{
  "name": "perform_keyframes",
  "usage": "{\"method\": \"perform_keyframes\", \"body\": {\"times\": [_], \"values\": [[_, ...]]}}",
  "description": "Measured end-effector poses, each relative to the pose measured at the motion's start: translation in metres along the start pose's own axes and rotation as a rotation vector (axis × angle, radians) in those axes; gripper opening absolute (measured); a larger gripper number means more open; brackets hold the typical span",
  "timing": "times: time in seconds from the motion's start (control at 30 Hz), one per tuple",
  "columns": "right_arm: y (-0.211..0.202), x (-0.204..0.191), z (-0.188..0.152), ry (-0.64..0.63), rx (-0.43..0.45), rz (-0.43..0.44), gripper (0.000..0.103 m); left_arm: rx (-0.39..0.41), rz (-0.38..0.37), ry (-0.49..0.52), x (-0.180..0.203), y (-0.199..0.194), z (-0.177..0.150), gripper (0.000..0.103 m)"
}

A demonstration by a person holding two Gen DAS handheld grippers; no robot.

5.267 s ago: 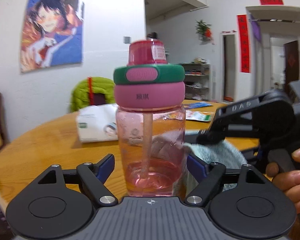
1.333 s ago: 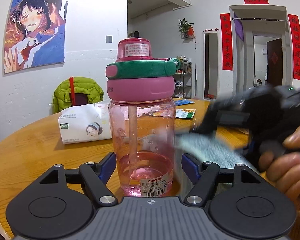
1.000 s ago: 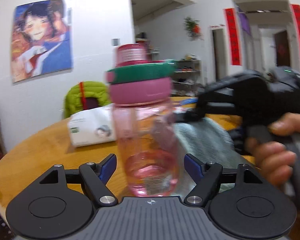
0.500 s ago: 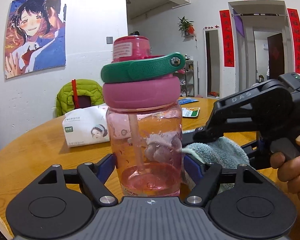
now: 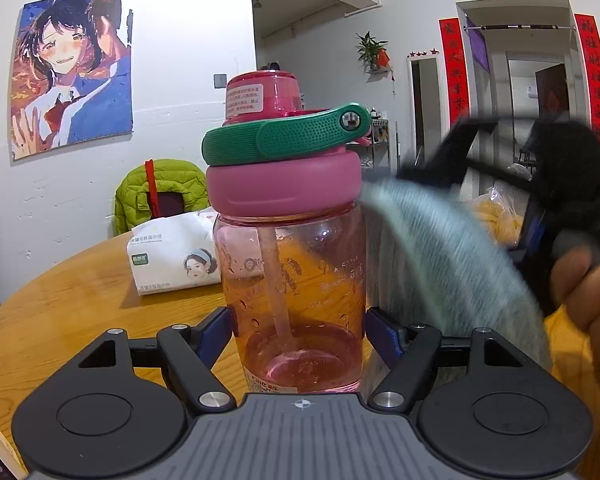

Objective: Clean container
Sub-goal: 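Rub the towel up and down the pink bottle with the right tool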

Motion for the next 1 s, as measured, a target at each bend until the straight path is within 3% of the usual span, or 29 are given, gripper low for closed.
{"method": "perform_keyframes", "body": {"times": [0.13, 0.17, 0.23, 0.37, 0.43, 0.47, 0.63, 0.77, 0.87, 1.0], "values": [[0.007, 0.028, -0.003, 0.034, -0.047, -0.279, 0.034, -0.001, 0.004, 0.006, 0.001, 0.000, 0.000, 0.071], [0.007, 0.031, -0.004, 0.037, -0.055, -0.314, 0.031, -0.001, 0.004, 0.006, 0.001, -0.001, 0.000, 0.071], [0.007, 0.026, -0.004, 0.024, -0.049, -0.284, 0.034, 0.000, 0.003, 0.005, 0.001, -0.001, 0.000, 0.071], [-0.005, -0.009, -0.003, -0.047, 0.000, -0.020, 0.035, 0.000, 0.002, 0.004, 0.001, -0.002, 0.000, 0.071], [-0.009, -0.020, -0.003, -0.072, 0.006, 0.042, 0.035, 0.000, 0.003, 0.005, 0.002, -0.002, 0.000, 0.071], [-0.009, -0.021, -0.003, -0.077, 0.002, 0.040, 0.035, 0.000, 0.003, 0.004, 0.002, -0.002, 0.000, 0.071], [0.000, 0.010, -0.003, 0.019, -0.031, -0.136, 0.035, -0.002, 0.003, 0.004, 0.002, -0.003, 0.000, 0.071], [0.006, 0.021, -0.005, -0.001, -0.046, -0.272, 0.037, 0.000, 0.007, -0.007, 0.001, -0.004, 0.000, 0.072], [0.006, 0.013, -0.004, -0.080, -0.033, -0.281, 0.037, 0.010, 0.052, -0.041, 0.001, -0.011, 0.002, 0.080], [0.001, -0.006, -0.002, -0.227, 0.033, -0.272, 0.037, 0.038, 0.086, -0.068, 0.007, -0.027, 0.006, 0.080]]}}
Point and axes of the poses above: each gripper's, at about its wrist camera, not at the fingertips, and y roughly the way its jaws point, x to its right, z to its top, the point moved 4 cm from there along y, roughly the way its jaws point, and after that the axes turned 3 degrees about z, right-handed, at the moved point
